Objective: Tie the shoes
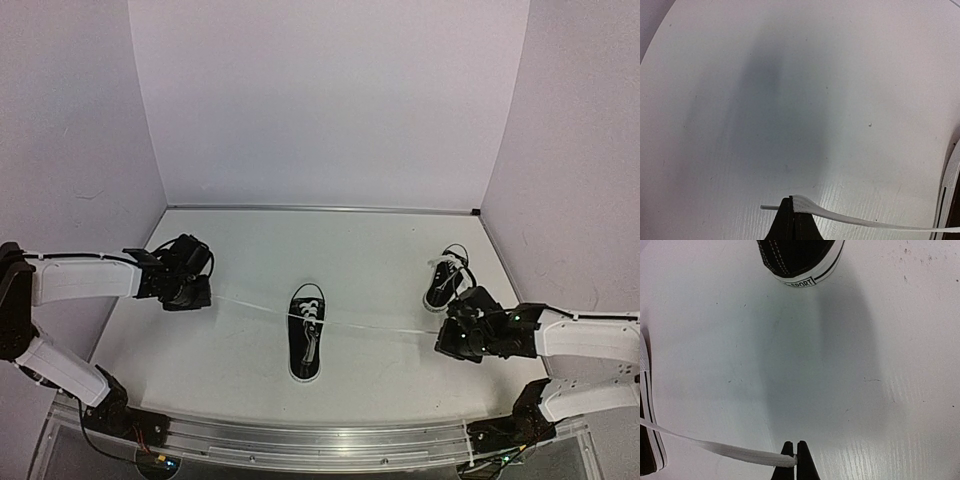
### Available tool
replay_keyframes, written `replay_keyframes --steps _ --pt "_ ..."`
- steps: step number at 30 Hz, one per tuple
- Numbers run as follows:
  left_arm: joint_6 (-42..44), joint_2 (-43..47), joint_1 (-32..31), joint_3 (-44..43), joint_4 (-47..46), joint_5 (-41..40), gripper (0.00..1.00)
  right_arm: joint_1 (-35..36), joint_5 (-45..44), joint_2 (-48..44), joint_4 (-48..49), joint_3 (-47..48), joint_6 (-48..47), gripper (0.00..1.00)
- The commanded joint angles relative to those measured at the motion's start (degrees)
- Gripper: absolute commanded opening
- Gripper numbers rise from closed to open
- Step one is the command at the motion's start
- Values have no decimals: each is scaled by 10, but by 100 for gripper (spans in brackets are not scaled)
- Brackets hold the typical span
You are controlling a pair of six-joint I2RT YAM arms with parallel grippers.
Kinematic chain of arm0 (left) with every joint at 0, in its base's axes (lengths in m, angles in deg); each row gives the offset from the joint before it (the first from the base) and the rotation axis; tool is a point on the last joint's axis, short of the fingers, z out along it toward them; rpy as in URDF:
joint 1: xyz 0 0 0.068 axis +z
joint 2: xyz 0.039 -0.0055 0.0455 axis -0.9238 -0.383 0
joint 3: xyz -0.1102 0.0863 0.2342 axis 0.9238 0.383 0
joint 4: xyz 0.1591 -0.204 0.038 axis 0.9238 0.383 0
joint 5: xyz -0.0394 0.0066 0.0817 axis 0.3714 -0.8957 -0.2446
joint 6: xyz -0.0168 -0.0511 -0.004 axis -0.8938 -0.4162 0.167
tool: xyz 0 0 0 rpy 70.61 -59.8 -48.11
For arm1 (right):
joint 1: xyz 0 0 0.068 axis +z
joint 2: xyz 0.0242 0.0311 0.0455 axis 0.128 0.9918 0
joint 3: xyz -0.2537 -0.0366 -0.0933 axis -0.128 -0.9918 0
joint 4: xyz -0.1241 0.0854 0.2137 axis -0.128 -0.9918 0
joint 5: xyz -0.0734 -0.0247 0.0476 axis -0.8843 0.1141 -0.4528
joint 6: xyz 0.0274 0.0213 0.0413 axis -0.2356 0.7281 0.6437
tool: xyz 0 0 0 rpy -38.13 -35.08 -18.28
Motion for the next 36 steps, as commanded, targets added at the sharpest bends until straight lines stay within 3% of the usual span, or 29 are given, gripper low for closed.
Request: replay_keyframes --steps 1,9,15,25,28,36 --pt "-60 18 24 6 33 -37 0 -4 -42 -9 -16 -4 40 0" --pt "-35 60 110 39 10 30 0 -5 -56 -35 -32 -19 57 0" --pt "65 19 84 32 -58 160 0 -6 -30 11 5 2 -5 0" --pt "99 -6 74 49 -118 286 4 -6 86 157 113 56 -129 0" --pt "106 -3 74 55 -120 295 16 -5 107 186 123 67 -144 11" --pt "122 77 74 60 -108 271 68 -5 133 164 131 72 -169 60"
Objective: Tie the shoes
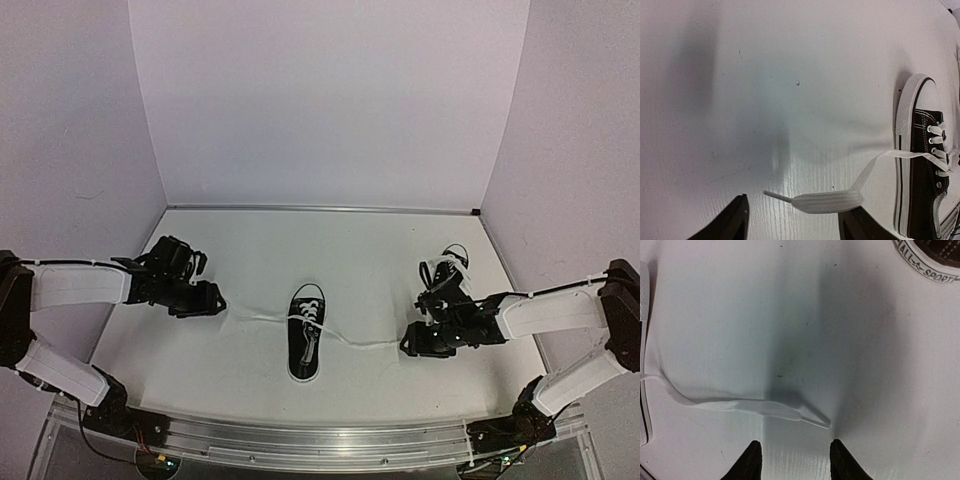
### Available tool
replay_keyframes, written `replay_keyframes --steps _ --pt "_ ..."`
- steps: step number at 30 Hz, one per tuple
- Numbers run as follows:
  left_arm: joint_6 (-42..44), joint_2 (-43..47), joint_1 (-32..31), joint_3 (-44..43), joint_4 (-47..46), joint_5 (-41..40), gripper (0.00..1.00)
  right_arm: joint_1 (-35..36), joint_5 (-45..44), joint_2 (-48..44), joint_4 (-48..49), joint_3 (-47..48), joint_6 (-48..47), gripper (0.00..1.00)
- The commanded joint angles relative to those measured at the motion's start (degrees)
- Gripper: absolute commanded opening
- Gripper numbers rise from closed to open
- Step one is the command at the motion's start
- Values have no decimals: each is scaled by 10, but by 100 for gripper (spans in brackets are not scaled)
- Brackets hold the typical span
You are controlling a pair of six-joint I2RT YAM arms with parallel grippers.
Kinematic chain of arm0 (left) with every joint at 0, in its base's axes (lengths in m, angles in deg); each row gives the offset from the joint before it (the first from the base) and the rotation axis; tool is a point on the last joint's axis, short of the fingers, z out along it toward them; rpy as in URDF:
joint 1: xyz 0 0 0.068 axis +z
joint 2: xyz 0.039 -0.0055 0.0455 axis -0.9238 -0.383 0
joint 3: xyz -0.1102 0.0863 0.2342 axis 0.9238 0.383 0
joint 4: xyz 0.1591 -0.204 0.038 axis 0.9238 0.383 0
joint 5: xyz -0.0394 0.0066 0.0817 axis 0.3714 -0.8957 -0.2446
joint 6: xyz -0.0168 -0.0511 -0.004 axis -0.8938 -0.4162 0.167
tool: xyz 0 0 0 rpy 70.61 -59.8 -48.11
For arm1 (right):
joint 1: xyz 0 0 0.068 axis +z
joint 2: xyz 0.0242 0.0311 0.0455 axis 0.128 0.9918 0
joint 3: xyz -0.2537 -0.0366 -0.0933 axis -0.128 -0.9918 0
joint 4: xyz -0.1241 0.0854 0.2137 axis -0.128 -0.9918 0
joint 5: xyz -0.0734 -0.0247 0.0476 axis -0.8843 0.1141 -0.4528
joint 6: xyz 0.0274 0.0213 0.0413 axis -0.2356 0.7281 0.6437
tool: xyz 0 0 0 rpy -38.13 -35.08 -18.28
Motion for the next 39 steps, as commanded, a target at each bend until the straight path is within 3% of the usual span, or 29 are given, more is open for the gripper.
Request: replay_keyframes --steps 1,3,4,8,17,23,27,29,34,39 --pt "18 75 -1 -1 -9 -14 77 -2 17 -39 12 19 -29 66" --pt "23 104 -1 0 -13 -22 96 -2 23 -67 10 22 -45 76" --pt "25 121 -2 2 -16 -28 99 -2 31 -81 10 26 -57 80" --pt "28 186 -3 5 -21 -81 99 -1 54 -130 10 44 -95 96" --pt "-87 251 2 -2 36 -309 100 -1 68 -147 5 85 -141 98" --pt "-99 203 5 -28 96 -364 100 -1 60 -159 -4 96 -152 98" --pt "8 215 5 -5 15 -256 100 -1 46 -185 -4 97 -160 98" --pt "64 213 5 0 -23 -162 100 -1 24 -204 -1 97 -151 98" --pt "153 137 -10 14 -111 39 100 -1 -13 -235 -1 93 -143 98" --pt "262 9 -81 -22 -130 17 93 -1 20 -199 -2 105 -138 98"
